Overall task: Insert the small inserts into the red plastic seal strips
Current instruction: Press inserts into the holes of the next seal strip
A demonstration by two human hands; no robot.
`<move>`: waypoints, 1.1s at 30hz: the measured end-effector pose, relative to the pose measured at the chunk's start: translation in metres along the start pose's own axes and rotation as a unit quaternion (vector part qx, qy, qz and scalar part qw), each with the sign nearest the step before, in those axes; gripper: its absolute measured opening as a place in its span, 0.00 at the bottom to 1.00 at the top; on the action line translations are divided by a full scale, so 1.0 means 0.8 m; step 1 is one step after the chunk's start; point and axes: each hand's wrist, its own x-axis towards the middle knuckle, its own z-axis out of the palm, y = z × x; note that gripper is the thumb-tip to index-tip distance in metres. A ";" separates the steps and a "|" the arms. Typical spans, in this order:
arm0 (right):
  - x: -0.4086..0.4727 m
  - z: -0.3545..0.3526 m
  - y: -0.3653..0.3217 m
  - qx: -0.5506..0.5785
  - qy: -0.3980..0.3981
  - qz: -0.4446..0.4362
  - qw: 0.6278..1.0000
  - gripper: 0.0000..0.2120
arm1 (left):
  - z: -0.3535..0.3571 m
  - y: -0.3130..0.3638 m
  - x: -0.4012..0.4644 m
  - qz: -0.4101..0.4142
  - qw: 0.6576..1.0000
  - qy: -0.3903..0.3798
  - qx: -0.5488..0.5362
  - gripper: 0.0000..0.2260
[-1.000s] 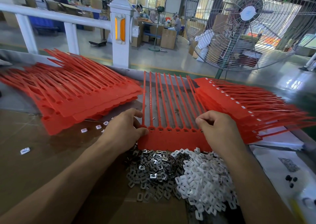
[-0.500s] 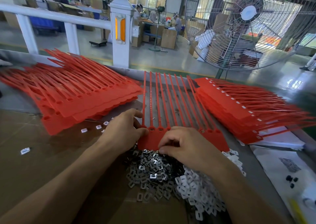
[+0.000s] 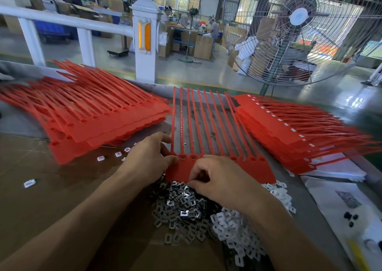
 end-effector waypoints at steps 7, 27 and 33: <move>0.000 0.002 -0.004 -0.010 0.009 -0.016 1.000 0.05 | 0.000 0.000 0.000 0.000 1.000 -0.005 -0.002 0.22; -0.006 -0.003 0.011 0.122 0.098 0.014 0.988 0.08 | 0.000 -0.001 0.001 0.000 1.000 -0.007 -0.012 0.21; -0.009 -0.028 0.042 0.178 0.187 0.102 0.961 0.07 | 0.000 -0.005 0.000 -0.007 1.000 -0.012 -0.021 0.22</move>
